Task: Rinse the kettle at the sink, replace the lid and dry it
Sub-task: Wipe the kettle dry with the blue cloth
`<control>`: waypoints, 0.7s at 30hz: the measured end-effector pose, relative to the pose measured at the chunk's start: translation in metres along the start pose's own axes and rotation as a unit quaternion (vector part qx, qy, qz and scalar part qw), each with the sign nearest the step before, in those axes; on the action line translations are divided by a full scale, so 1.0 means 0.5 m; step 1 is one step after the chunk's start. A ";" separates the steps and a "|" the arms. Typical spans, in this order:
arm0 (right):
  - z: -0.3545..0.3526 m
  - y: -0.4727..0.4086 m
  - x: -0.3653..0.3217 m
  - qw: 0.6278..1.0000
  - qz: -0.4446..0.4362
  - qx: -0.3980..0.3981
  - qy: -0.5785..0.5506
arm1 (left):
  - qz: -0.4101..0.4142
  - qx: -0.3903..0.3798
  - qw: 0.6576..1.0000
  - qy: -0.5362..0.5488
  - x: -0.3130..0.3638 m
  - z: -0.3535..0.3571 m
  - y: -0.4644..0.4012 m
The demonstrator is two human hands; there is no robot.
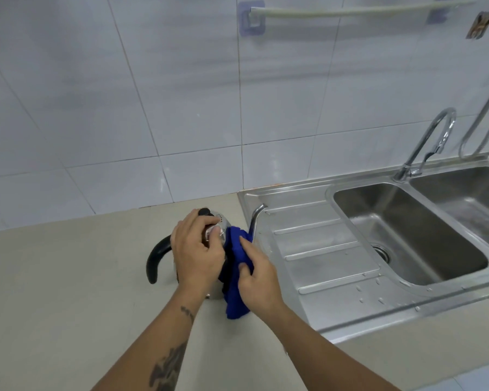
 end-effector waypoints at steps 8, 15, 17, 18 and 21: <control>-0.036 0.020 0.094 0.979 0.155 0.027 -0.130 | -0.020 -0.054 0.998 0.039 -0.014 -0.016 -0.005; -0.006 -0.020 0.063 0.955 0.170 0.016 -0.242 | -0.017 -0.062 0.996 0.070 -0.012 -0.024 -0.010; 0.017 -0.011 0.080 0.961 0.182 -0.022 -0.207 | -0.006 -0.065 0.996 0.066 -0.015 -0.024 -0.011; 0.022 -0.006 0.087 0.964 0.184 -0.032 -0.190 | 0.000 -0.068 0.996 0.061 -0.018 -0.023 -0.011; 0.013 0.006 0.081 0.975 0.175 -0.030 -0.135 | 0.010 -0.077 0.996 0.041 -0.021 -0.020 -0.010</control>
Point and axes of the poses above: each hand's wrist, its own y-axis away from the middle knuckle, its own z-axis out of the palm, x = y × z, the point moved 5 cm from there along -y, towards the middle knuckle, and after that the axes turned 13 degrees about -x, right-handed, at the moved point
